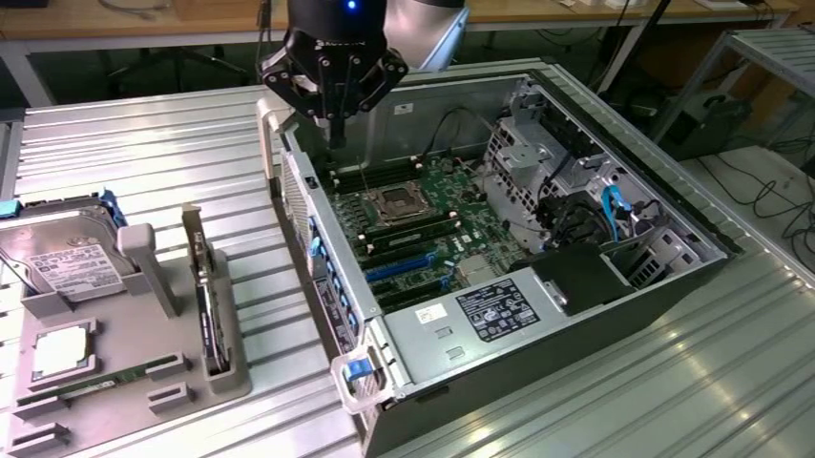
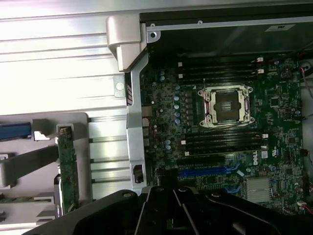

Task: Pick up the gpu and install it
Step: 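Reach for the gpu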

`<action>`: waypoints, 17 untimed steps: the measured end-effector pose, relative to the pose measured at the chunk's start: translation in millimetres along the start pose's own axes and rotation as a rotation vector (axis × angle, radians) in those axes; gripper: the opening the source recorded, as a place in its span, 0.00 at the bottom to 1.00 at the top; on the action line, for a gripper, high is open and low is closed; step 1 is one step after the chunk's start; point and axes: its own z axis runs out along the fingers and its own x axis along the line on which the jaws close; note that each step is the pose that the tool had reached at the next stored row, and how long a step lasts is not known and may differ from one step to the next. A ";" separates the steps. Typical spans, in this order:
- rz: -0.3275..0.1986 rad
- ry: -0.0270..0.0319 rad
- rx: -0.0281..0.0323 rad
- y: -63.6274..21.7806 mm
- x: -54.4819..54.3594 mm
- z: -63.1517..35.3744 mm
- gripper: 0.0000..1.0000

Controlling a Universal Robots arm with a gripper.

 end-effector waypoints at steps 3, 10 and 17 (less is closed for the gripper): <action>0.000 -0.0001 -0.0001 -0.2 1.6 0.0 0.11; 0.000 0.0000 0.0000 -0.5 5.0 -0.1 0.11; 0.000 -0.0001 -0.0001 -1.0 8.6 -0.2 0.11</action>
